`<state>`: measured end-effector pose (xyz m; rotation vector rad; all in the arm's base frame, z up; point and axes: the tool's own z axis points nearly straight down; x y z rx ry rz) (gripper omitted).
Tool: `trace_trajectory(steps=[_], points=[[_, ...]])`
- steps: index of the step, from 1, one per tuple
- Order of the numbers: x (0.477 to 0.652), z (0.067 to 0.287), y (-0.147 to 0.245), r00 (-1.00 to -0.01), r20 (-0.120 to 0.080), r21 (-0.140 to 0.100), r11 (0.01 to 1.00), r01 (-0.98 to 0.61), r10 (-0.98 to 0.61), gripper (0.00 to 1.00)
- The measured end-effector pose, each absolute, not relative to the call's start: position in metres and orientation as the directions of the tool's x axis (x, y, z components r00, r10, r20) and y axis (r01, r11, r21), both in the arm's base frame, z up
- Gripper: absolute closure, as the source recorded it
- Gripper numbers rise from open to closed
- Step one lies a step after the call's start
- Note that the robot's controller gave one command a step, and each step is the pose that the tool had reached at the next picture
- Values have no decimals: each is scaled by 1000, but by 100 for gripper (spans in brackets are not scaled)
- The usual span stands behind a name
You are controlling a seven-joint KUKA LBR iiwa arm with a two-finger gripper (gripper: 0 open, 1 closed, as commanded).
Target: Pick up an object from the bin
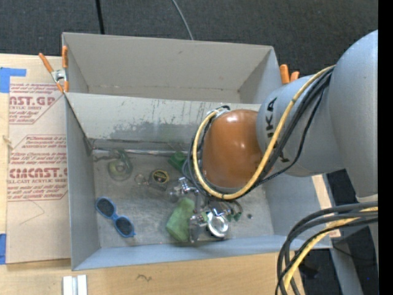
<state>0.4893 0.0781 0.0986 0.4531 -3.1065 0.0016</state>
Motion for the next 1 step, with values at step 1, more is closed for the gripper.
trace_trajectory(steps=[1], points=[[483,78,87,-903,-8,-2,903,-429,-429,0]])
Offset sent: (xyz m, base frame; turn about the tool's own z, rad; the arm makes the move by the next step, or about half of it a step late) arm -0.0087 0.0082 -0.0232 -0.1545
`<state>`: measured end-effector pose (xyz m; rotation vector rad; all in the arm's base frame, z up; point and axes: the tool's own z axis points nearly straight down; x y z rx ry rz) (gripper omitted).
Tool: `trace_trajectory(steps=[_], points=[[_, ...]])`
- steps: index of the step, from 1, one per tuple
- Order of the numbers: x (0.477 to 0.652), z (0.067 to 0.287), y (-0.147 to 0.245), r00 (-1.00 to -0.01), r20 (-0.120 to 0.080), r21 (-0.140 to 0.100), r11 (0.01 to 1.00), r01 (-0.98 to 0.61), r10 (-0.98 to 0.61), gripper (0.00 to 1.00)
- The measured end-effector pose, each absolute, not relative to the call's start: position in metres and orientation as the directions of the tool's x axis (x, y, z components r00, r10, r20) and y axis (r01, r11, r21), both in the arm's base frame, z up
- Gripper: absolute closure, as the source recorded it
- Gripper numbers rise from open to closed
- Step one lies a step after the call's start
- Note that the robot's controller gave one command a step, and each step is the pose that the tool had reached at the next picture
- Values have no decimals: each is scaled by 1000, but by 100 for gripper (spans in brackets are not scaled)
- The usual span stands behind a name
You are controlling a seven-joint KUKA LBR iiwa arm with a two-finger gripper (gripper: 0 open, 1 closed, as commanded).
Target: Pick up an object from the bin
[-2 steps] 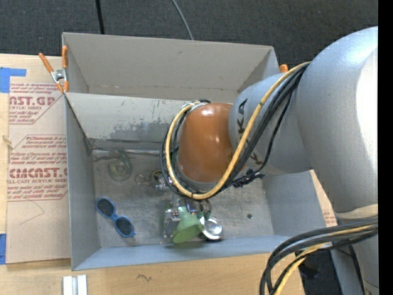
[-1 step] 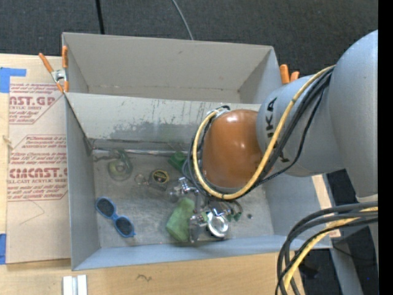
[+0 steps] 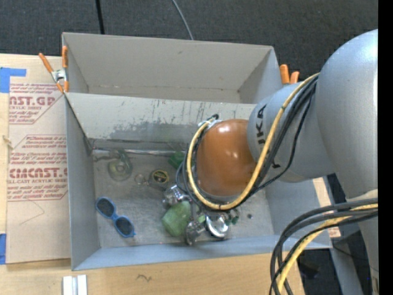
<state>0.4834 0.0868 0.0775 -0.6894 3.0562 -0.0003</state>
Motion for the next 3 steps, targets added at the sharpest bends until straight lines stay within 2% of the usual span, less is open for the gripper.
trace_trajectory(steps=[1,2,3], points=[[484,79,87,-903,-11,-2,903,-429,-429,100],[534,97,141,-728,-7,0,728,-686,-686,100],[557,262,140,-452,-8,-6,452,-892,-892,100]])
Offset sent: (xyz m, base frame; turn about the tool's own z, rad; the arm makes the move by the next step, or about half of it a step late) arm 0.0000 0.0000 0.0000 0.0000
